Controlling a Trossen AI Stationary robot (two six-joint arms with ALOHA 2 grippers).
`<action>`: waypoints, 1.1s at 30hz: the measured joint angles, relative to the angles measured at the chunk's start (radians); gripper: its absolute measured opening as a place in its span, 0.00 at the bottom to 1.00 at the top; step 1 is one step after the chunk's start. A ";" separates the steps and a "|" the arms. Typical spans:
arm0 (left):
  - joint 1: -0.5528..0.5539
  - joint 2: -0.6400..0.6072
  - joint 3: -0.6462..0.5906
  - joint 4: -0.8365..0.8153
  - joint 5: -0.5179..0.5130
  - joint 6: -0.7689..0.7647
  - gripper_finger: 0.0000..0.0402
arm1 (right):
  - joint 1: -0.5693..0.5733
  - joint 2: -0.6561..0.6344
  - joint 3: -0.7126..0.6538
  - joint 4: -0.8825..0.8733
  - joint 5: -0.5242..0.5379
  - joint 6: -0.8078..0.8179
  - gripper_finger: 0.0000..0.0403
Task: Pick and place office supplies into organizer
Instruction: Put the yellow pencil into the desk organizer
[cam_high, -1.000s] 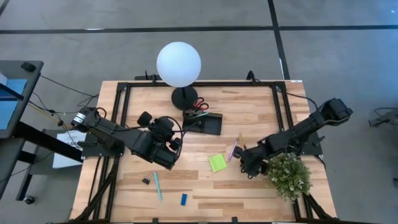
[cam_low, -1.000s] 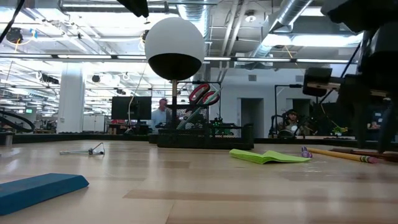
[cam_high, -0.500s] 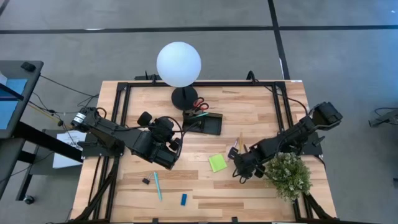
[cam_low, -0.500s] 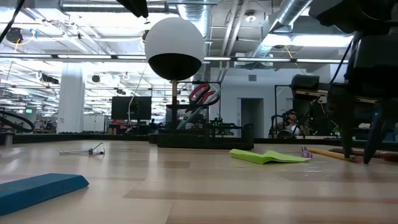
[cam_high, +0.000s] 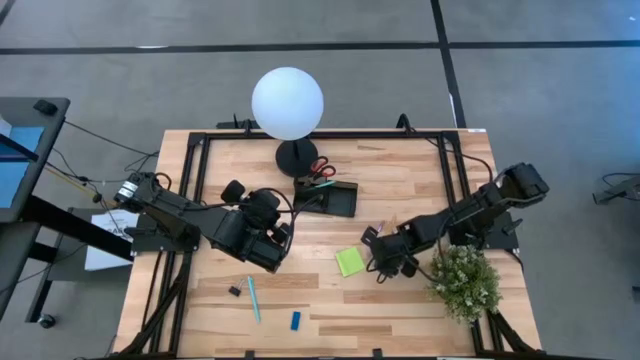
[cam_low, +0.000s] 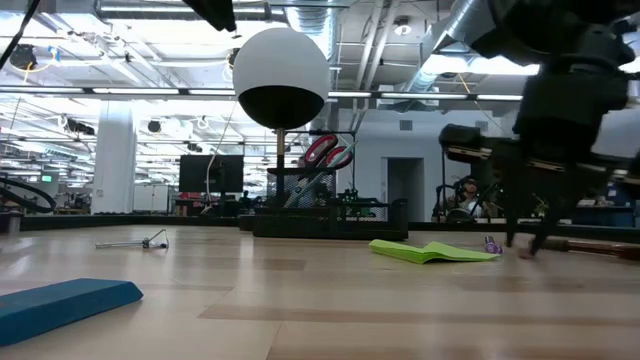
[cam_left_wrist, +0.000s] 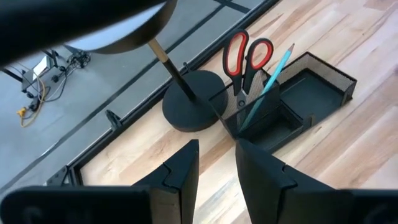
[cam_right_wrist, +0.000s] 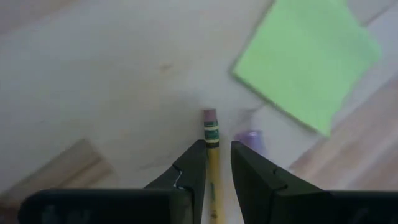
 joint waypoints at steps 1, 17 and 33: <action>0.000 0.000 0.000 0.000 0.004 0.000 0.25 | -0.002 0.000 0.000 0.013 -0.004 0.000 0.17; 0.000 0.000 0.000 0.000 0.006 0.017 0.25 | -0.037 0.000 0.000 0.065 -0.066 0.041 0.17; 0.000 0.000 0.000 0.000 0.007 0.017 0.25 | -0.052 0.000 0.000 0.057 -0.107 0.114 0.17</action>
